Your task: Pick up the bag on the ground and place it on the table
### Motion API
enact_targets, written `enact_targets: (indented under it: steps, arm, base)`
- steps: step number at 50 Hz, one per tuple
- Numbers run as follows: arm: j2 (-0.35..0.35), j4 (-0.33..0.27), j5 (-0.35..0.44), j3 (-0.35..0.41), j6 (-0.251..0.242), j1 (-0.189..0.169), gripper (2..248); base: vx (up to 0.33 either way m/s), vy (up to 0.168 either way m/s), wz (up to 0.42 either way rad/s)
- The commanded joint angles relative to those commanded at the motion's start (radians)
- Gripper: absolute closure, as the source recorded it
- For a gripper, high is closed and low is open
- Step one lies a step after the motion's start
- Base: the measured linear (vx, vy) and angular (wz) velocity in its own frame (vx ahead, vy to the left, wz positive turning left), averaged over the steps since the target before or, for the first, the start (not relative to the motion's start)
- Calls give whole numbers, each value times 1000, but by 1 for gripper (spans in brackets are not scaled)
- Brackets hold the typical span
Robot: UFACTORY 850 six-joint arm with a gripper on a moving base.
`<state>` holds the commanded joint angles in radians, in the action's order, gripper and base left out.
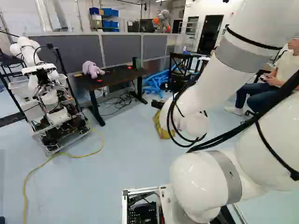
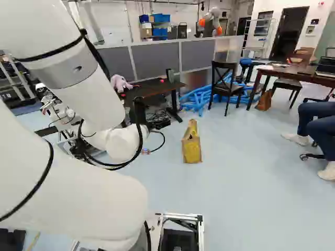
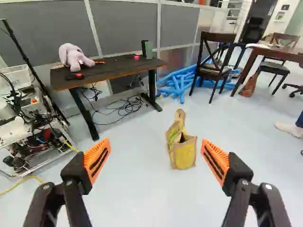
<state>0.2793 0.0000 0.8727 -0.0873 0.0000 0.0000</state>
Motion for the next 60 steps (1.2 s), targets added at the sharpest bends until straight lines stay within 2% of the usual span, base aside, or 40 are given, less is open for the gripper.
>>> enact_targets:
  steps: [30,60]
  arm:
    - [0,0,0,0,0,0,3]
    - [0,0,0,0,0,0,3]
  base:
    - [64,-14,-4]
    - [131,-55,0]
